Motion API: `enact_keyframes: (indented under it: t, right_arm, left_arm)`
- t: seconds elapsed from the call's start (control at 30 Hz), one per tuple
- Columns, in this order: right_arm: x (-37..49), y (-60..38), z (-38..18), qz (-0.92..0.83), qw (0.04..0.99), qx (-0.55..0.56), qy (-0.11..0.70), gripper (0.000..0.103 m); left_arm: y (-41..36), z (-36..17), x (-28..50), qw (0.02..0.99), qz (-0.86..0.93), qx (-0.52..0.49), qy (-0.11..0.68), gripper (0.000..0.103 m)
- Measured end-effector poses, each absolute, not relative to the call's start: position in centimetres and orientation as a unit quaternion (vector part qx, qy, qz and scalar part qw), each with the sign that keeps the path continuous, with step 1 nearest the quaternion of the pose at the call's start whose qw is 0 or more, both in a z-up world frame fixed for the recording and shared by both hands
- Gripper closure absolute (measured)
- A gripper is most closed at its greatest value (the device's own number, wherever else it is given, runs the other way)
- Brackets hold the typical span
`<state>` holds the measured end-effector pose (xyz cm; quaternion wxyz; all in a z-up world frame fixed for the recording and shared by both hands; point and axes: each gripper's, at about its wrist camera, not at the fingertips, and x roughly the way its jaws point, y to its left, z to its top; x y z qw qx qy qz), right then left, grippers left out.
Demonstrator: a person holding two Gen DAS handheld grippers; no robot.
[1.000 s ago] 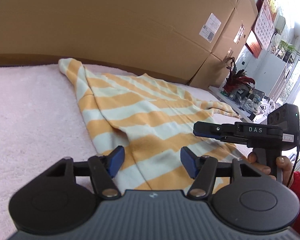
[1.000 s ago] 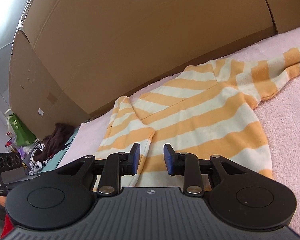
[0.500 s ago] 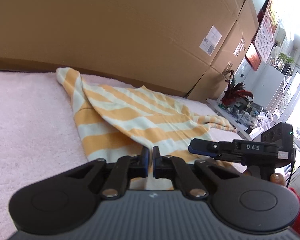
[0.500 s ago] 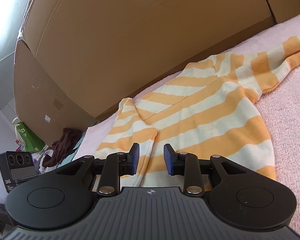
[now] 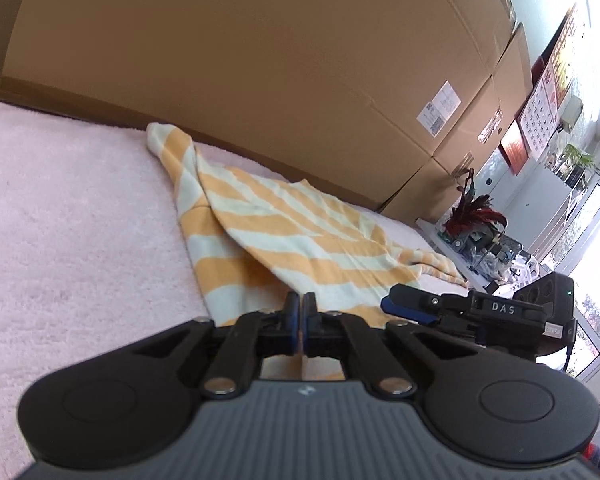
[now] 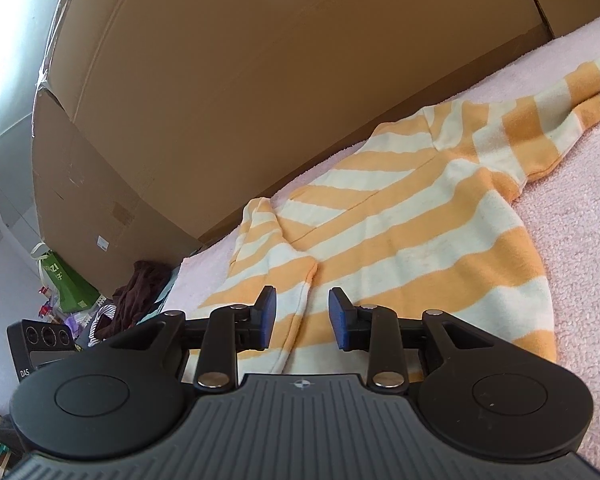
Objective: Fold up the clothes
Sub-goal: 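Pinch the shirt fabric with the left gripper and tug it straight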
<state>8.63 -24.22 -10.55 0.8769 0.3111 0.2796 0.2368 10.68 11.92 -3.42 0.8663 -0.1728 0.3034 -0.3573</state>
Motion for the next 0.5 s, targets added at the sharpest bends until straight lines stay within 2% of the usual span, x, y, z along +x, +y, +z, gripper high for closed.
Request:
enact_keyframes:
  t: [0.27,0.5]
  right_arm:
    - [8.6,-24.4,-10.6,0.237,0.876,0.314,0.278,0.069]
    - [8.5,-24.5,-10.6,0.240,0.875,0.317,0.275,0.068]
  left_arm:
    - [12.4,-2.1,9.0,0.885,-0.345,-0.139,0.280,0.103]
    - [12.4,-3.5,9.2,0.876,-0.336,-0.144,0.315,0.103]
